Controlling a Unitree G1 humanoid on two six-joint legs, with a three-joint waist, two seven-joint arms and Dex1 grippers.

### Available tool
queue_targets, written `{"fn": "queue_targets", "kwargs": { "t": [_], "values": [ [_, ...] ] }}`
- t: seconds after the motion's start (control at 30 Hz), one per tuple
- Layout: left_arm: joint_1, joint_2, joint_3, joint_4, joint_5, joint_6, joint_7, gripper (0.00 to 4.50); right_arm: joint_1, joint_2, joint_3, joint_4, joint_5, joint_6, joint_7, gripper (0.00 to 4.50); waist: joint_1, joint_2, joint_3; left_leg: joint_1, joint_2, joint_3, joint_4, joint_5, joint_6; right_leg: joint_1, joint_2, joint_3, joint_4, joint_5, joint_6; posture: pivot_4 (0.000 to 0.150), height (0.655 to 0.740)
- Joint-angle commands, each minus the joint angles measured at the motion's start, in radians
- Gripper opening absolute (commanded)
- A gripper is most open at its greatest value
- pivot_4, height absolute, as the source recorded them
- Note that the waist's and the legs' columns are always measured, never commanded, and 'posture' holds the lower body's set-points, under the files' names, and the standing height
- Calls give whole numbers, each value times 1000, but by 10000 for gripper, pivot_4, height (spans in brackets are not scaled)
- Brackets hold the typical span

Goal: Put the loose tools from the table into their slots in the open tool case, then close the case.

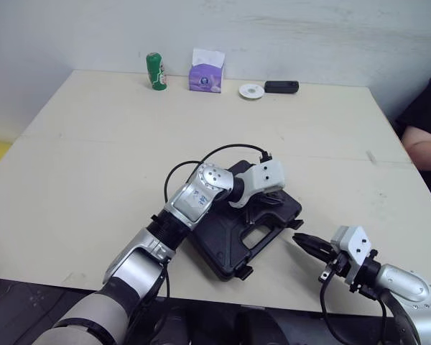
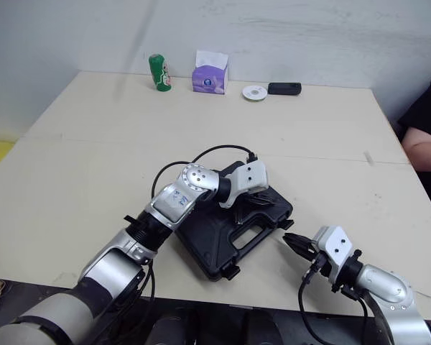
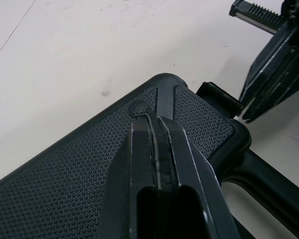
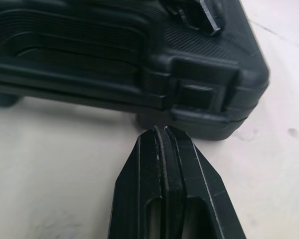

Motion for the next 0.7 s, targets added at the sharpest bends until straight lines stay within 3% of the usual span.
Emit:
{"fn": "queue_targets", "kwargs": {
  "t": [0.03,0.7],
  "values": [
    [75,19,-99,60,59,76,-38,376,-17,0,6,8,-17,-32,0,0,0,0,0,0,0,0,0,0,0,0,0,0,-1,0,0,1500,7400],
    [92,26,-108,46,81,82,-28,376,-135,-19,30,10,-15,-39,39,0,-6,2,-1,0,0,-2,-2,0,0,2,0,-1,-5,1,0,1500,7400]
  ]
}}
